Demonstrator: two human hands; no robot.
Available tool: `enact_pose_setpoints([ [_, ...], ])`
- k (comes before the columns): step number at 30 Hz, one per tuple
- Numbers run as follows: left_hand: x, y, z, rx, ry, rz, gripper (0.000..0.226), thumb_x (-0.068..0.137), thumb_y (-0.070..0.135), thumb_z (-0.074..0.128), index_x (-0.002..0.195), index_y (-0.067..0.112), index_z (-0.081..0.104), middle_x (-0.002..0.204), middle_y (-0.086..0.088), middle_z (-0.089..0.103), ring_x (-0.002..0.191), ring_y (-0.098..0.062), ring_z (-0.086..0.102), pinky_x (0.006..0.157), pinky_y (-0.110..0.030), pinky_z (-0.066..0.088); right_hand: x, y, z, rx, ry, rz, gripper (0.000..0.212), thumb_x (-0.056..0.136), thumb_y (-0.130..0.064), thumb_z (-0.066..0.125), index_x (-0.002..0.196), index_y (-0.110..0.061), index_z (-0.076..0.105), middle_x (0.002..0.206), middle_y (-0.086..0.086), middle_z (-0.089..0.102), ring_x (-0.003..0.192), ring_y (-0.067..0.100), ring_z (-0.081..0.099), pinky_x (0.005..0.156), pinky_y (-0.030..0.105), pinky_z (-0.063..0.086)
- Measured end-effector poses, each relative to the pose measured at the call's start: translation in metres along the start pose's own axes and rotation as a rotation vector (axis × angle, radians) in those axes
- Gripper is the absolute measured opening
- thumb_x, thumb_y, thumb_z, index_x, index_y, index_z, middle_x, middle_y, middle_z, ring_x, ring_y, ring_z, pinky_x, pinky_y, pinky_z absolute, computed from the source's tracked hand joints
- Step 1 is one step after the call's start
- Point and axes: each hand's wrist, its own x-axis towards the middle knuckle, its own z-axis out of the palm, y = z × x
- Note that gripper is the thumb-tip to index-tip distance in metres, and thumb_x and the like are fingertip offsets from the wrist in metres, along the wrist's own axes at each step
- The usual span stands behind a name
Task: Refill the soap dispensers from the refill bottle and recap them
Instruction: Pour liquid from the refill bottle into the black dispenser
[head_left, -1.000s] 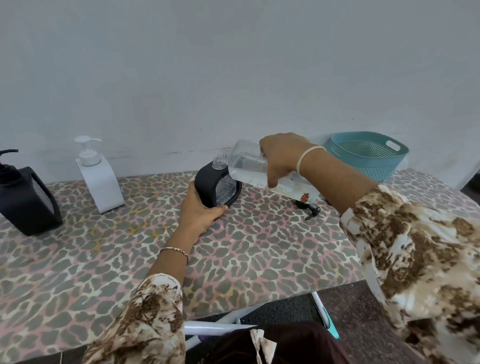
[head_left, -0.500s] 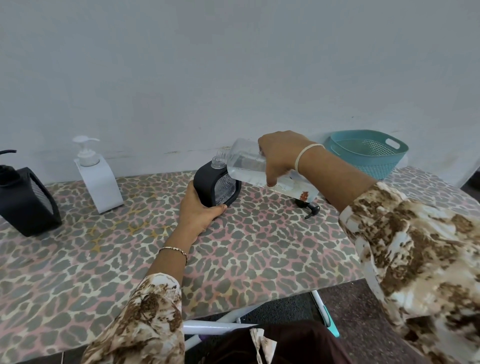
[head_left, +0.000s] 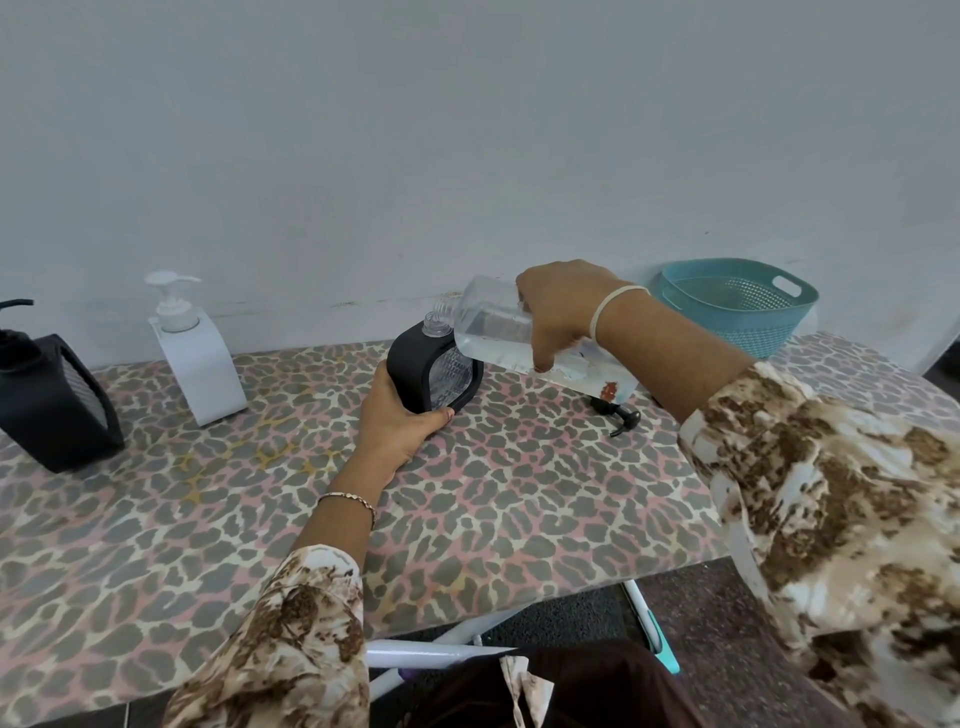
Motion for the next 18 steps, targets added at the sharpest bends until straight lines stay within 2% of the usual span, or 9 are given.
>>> enact_pose_setpoints([
  [18, 0.0009, -0.0025, 0.0005, -0.001, 0.004, 0.009, 0.088, 0.06, 0.012, 0.09, 0.135, 0.019, 0.043, 0.129, 0.001, 0.057, 0.12, -0.017, 0.053, 0.104, -0.036, 0.045, 0.0004, 0.0, -0.0011, -0.008, -0.005, -0.004, 0.066, 0.066, -0.03, 0.085, 0.119, -0.013, 0.05, 0.113, 0.006, 0.06, 0.103, 0.03, 0.059, 0.088, 0.041, 0.052],
])
